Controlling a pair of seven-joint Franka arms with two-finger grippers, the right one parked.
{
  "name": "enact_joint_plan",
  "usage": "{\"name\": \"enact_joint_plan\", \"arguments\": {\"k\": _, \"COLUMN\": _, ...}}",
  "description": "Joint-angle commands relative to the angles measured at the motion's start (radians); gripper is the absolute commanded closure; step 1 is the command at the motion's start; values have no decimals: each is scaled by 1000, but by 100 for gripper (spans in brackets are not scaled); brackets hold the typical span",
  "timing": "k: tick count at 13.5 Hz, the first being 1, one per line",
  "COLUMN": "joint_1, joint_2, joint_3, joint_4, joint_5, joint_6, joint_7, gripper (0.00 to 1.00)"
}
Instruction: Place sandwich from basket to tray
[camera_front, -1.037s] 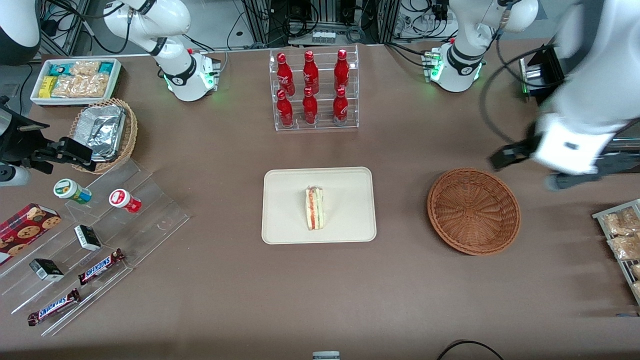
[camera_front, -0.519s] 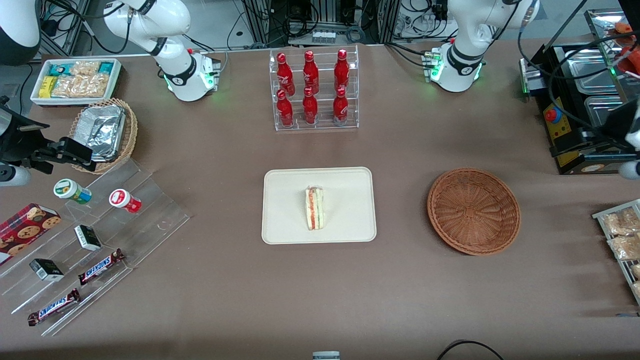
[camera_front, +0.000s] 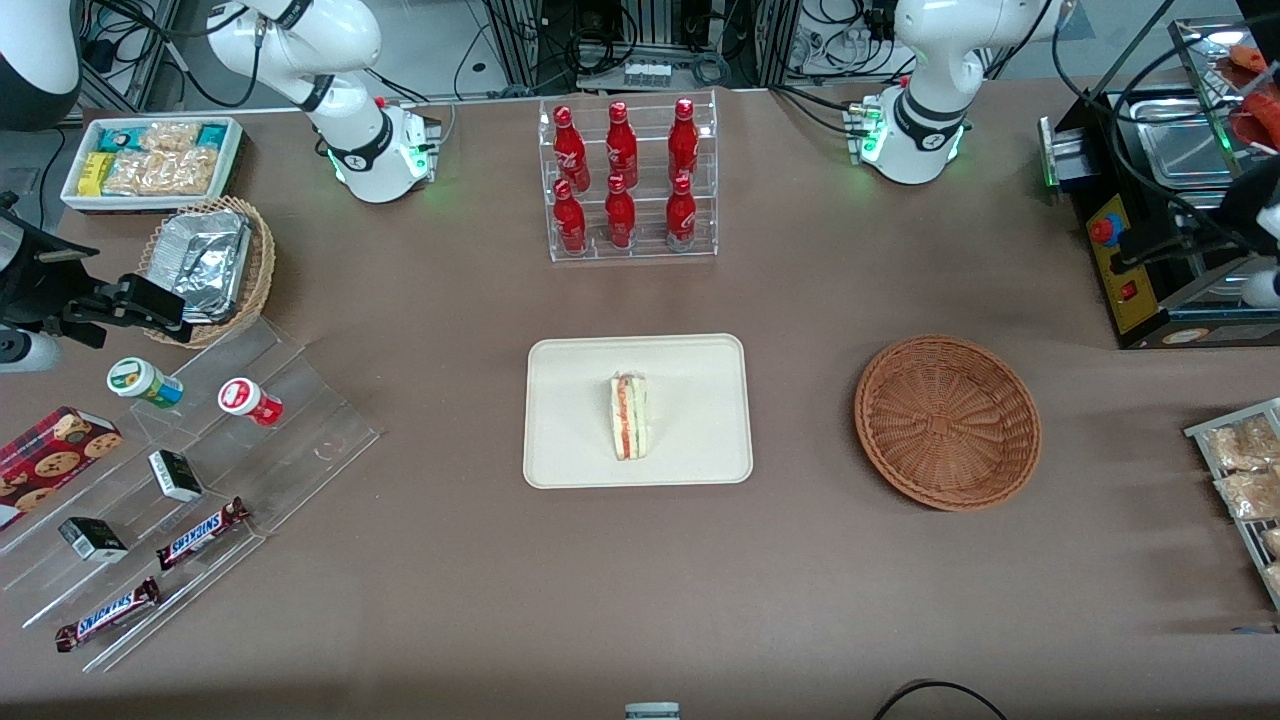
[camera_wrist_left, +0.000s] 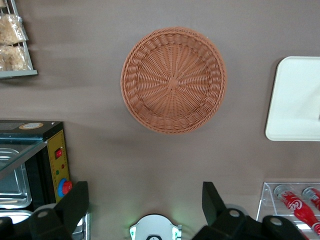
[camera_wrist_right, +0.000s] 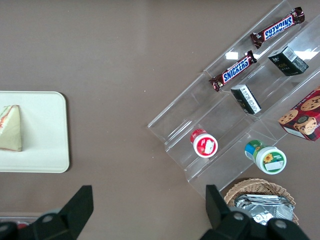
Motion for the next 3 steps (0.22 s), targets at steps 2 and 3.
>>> {"name": "enact_joint_plan", "arguments": {"k": 2, "joint_1": -39, "joint_2": -61, "joint_3": -9, "joint_4": -90, "joint_5": 20, "joint_6": 37, "joint_7": 6, "gripper": 0}}
{"name": "enact_joint_plan", "arguments": {"k": 3, "joint_1": -59, "joint_2": -49, "joint_3": 3, "joint_4": -84, "joint_5": 20, "joint_6": 37, "joint_7": 3, "gripper": 0}}
